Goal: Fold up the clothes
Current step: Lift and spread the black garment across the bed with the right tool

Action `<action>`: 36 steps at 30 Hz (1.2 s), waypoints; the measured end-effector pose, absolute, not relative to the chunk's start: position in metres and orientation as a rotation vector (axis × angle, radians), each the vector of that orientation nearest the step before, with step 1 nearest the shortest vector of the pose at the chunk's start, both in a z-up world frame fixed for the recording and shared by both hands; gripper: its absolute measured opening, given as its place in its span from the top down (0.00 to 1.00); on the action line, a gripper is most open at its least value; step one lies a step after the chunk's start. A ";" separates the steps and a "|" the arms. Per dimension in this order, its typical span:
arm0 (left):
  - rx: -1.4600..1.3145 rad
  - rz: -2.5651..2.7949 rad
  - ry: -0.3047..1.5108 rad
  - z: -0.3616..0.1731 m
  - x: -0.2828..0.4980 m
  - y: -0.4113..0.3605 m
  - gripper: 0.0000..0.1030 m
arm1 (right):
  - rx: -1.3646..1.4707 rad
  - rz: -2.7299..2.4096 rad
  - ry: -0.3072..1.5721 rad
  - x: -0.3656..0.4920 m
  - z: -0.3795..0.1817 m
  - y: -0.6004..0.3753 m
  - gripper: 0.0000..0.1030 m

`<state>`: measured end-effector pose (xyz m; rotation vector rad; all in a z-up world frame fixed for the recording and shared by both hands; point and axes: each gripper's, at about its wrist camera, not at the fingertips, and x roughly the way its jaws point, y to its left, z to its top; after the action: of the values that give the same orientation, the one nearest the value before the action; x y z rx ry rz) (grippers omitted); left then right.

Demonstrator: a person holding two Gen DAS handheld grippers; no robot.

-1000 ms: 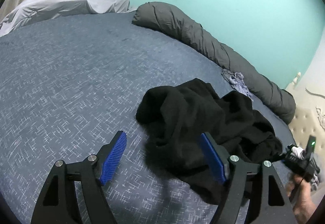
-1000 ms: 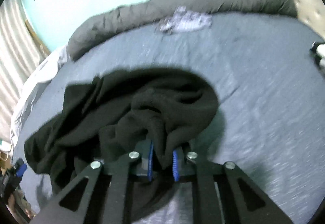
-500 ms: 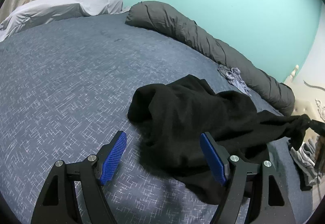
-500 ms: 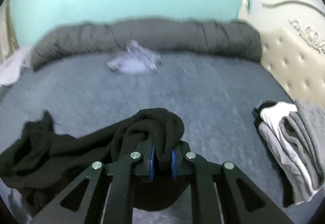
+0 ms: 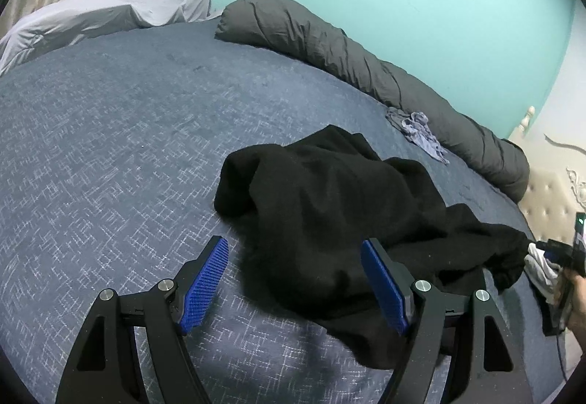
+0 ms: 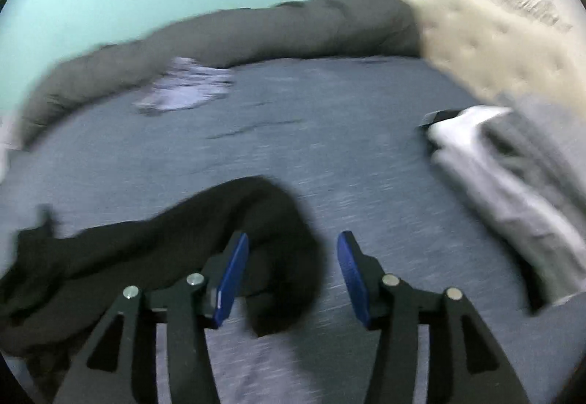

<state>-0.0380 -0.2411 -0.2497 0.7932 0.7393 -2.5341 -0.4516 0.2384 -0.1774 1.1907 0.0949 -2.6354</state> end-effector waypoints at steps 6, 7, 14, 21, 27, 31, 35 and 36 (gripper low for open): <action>0.789 -2.533 0.744 -0.249 -0.037 -0.241 0.23 | 1.241 -2.305 0.054 -0.413 -0.204 0.189 0.50; 0.792 -2.534 0.743 -0.249 -0.037 -0.240 0.23 | 1.254 -2.261 0.050 -0.408 -0.211 0.179 0.50; 0.774 -2.528 0.756 -0.248 -0.031 -0.246 0.22 | 1.352 -2.070 0.086 -0.384 -0.256 0.111 0.41; 0.757 -2.517 0.778 -0.247 -0.028 -0.255 0.22 | 1.428 -2.052 0.077 -0.394 -0.291 0.082 0.52; 0.747 -2.506 0.807 -0.247 -0.025 -0.261 0.22 | 1.341 -2.091 0.087 -0.383 -0.267 0.089 0.91; 0.746 -2.501 0.805 -0.245 -0.025 -0.260 0.22 | 1.266 -2.140 0.059 -0.373 -0.232 0.117 0.93; 0.730 -2.503 0.801 -0.242 -0.022 -0.258 0.22 | 1.205 -2.215 0.016 -0.359 -0.197 0.158 0.93; 0.726 -2.503 0.800 -0.240 -0.021 -0.258 0.22 | 1.190 -2.238 0.001 -0.356 -0.189 0.170 0.93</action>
<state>-0.0211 -0.2581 -0.2403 0.7259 0.8002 -2.5032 -0.3564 0.1697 -0.1886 1.1899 0.0010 -2.2383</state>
